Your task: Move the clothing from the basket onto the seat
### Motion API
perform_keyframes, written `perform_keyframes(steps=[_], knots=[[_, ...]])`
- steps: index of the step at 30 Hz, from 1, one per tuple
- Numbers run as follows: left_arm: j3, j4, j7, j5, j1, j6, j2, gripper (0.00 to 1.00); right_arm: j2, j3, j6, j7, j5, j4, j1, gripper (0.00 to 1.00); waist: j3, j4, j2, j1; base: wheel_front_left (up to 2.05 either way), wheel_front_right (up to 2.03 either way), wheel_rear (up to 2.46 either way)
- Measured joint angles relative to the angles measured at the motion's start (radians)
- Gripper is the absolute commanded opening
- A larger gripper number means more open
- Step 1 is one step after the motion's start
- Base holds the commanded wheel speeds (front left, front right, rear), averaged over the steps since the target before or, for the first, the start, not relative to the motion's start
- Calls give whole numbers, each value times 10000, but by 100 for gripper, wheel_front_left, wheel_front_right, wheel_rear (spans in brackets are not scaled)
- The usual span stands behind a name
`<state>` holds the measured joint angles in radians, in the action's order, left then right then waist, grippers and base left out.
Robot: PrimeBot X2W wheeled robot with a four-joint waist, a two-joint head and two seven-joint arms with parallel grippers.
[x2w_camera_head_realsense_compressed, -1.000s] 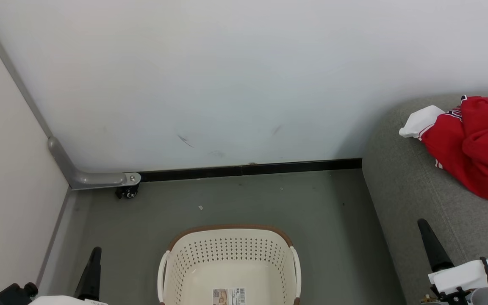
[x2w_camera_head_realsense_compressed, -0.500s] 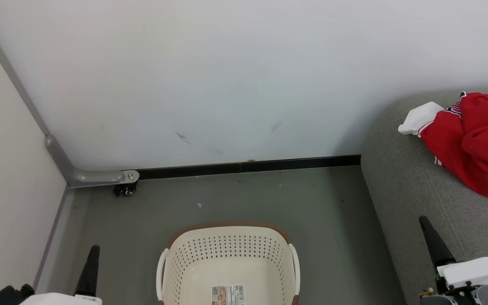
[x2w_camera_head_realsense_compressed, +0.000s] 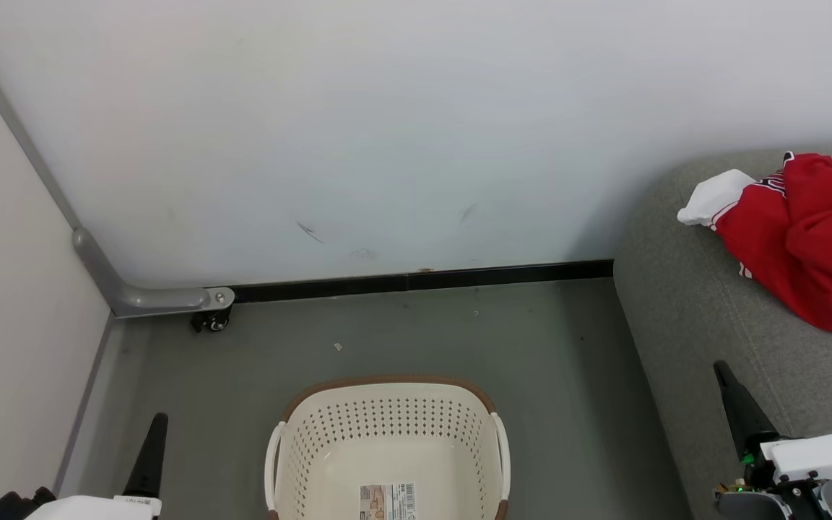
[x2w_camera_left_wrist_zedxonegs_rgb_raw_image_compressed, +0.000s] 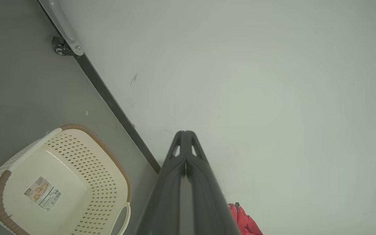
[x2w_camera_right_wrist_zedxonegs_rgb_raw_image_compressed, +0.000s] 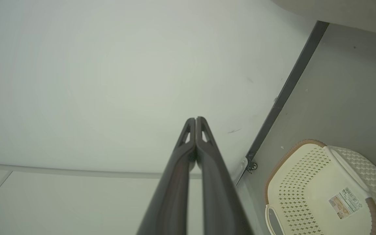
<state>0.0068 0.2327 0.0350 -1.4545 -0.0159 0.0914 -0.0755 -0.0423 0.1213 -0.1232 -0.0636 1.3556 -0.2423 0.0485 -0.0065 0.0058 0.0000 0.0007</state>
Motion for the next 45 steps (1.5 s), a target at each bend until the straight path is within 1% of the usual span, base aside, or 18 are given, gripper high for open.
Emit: perform_keyframes(steps=[4,18,45], knots=[[86,86,94,-326,-105,10,54,0,6,36,0,-84,531,-58,26,0,21,-14,0,-1,0,0,0],[387,341,447,-1672,-347,270,165,0,29,215,0,-468,2337,-282,80,0,88,-61,0,-1,0,0,0],[424,403,474,-1753,-404,274,186,0,35,215,0,-508,2372,-290,205,0,90,-59,0,-3,0,0,0]])
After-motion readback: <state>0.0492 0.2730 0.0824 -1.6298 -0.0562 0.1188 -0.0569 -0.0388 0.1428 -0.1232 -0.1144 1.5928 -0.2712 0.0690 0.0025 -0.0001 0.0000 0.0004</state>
